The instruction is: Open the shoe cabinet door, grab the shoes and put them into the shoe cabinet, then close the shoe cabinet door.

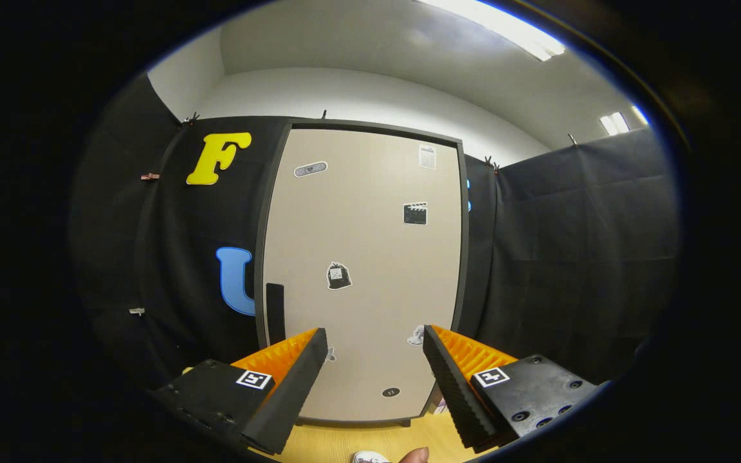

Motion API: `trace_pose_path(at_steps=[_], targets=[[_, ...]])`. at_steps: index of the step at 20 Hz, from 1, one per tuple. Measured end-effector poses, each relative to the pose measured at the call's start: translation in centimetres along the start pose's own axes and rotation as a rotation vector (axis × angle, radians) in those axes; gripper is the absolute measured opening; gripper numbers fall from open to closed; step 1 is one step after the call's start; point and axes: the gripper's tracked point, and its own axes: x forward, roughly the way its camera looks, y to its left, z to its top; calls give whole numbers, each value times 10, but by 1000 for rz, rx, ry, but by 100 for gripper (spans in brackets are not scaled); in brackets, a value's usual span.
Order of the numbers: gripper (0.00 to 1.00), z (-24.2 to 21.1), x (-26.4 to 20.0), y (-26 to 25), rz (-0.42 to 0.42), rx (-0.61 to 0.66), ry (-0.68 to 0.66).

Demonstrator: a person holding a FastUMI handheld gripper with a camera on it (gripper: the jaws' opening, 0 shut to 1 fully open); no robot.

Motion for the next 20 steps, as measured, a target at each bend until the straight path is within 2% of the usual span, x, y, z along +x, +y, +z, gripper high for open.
trace_pose_path(at_steps=[13,20], targets=[[97,-11,6,35,69,24,48],[97,-17,31,89,130,61,70]])
